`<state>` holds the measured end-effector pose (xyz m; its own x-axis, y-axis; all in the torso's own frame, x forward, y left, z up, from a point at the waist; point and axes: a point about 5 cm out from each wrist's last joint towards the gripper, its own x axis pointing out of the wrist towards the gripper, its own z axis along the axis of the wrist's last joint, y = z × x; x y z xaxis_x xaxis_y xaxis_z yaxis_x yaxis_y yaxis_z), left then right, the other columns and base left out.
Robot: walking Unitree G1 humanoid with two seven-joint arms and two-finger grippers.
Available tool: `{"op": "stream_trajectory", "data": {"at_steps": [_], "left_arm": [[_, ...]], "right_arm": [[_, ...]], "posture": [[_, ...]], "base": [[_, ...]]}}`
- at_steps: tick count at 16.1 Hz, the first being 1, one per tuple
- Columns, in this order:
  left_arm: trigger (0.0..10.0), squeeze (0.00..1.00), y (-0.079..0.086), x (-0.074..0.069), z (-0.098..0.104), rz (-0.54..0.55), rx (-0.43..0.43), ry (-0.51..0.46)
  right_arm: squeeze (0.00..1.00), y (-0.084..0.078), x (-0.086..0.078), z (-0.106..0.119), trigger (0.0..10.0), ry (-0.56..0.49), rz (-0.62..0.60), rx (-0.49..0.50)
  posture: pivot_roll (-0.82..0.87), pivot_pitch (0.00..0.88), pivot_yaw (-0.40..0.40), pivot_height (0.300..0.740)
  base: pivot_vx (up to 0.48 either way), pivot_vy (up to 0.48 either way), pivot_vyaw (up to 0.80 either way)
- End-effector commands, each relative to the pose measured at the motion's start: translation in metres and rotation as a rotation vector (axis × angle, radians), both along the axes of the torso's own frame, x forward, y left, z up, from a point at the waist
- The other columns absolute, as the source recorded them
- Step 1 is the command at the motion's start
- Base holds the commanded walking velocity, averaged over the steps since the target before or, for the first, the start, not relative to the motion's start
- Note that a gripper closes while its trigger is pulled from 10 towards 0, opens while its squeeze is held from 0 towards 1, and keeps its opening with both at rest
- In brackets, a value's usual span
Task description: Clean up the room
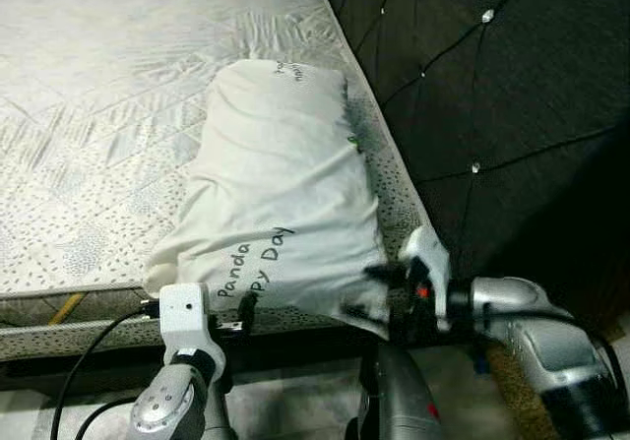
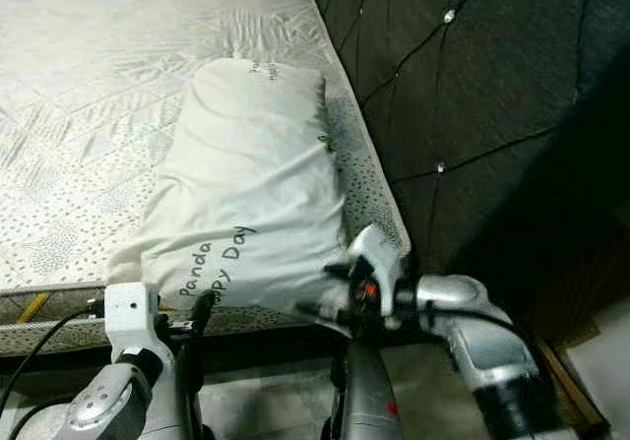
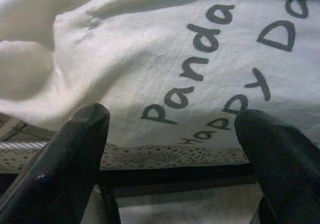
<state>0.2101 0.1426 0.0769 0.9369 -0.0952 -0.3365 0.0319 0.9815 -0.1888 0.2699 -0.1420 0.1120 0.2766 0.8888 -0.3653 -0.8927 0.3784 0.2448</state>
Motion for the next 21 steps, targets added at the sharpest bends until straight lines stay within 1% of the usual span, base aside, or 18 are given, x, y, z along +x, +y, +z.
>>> {"op": "stream_trajectory", "data": {"at_steps": [1,2,3,4,5,7,9,10,13,15,16,17,19,20,21], "left_arm": [[10.0,0.0,-0.003,0.0,-0.008,-0.03,-0.014,0.039],[10.0,0.0,-0.003,0.004,-0.012,-0.055,-0.02,0.044],[10.0,0.0,-0.003,0.007,-0.015,-0.064,-0.016,0.044],[10.0,0.0,-0.001,0.011,-0.016,-0.065,-0.02,0.046],[10.0,0.0,0.0,0.014,-0.018,-0.066,-0.017,0.051],[10.0,0.0,0.004,0.021,-0.021,-0.057,-0.001,0.046],[10.0,0.0,0.008,0.029,-0.022,-0.031,0.012,0.024],[10.0,0.0,0.008,0.036,-0.021,-0.026,0.011,0.01],[10.0,0.0,0.009,0.046,-0.024,-0.017,0.02,0.003],[10.0,0.0,0.014,0.055,-0.026,0.0,0.033,-0.003],[10.0,0.0,0.018,0.061,-0.027,0.009,0.042,-0.01],[10.0,0.0,0.02,0.065,-0.027,0.018,0.049,-0.014],[10.0,0.0,0.029,0.075,-0.027,0.041,0.061,-0.022],[10.0,0.0,0.034,0.08,-0.028,0.052,0.072,-0.024],[10.0,0.0,0.037,0.084,-0.027,0.058,0.077,-0.033]], "right_arm": [[0.0,0.007,-0.011,-0.004,10.0,0.046,0.072,0.002],[0.0,0.014,-0.018,-0.009,10.0,0.058,0.103,0.003],[0.0,0.02,-0.018,-0.012,10.0,0.065,0.078,0.015],[0.0,0.026,-0.02,-0.012,10.0,0.073,0.081,0.025],[0.0,0.032,-0.02,-0.013,10.0,0.061,0.066,0.025],[0.0,0.045,-0.015,-0.016,10.0,0.036,-0.029,0.048],[0.0,0.058,-0.014,-0.018,10.0,0.006,-0.092,0.077],[0.0,0.066,-0.013,-0.02,10.0,-0.01,-0.125,0.079],[0.0,0.076,-0.016,-0.024,10.0,0.0,-0.129,0.079],[0.0,0.083,-0.018,-0.026,10.0,0.002,-0.133,0.072],[0.0,0.09,-0.017,-0.029,10.0,-0.016,-0.15,0.05],[0.0,0.094,-0.016,-0.03,10.0,-0.026,-0.165,0.038],[0.0,0.105,-0.013,-0.03,10.0,-0.056,-0.215,0.029],[0.0,0.11,-0.006,-0.03,10.0,-0.103,-0.261,0.007],[0.0,0.113,-0.001,-0.03,10.0,-0.124,-0.295,-0.003]], "posture": [[-0.03,0.114,-0.057,0.565],[-0.04,0.115,-0.058,0.565],[-0.04,0.115,-0.058,0.565],[-0.04,0.118,-0.059,0.565],[-0.04,0.119,-0.06,0.565],[-0.05,0.121,-0.061,0.565],[-0.05,0.122,-0.065,0.565],[-0.05,0.124,-0.065,0.565],[-0.05,0.125,-0.072,0.565],[-0.06,0.127,-0.076,0.565],[-0.06,0.127,-0.077,0.565],[-0.06,0.126,-0.079,0.565],[-0.06,0.126,-0.081,0.565],[-0.06,0.128,-0.081,0.565],[-0.06,0.126,-0.082,0.565]], "base": [[0.0,0.0,0.0],[0.0,0.0,0.0],[0.0,0.0,0.0],[0.0,0.0,0.0],[0.0,0.0,0.0],[0.0,0.0,0.0],[0.0,0.0,0.0],[0.0,0.0,0.0],[0.0,0.0,0.0],[0.0,0.0,0.0],[0.0,0.0,0.0],[0.0,0.0,0.0],[0.0,0.0,0.0],[0.0,0.0,0.0],[0.0,0.0,0.0]]}}
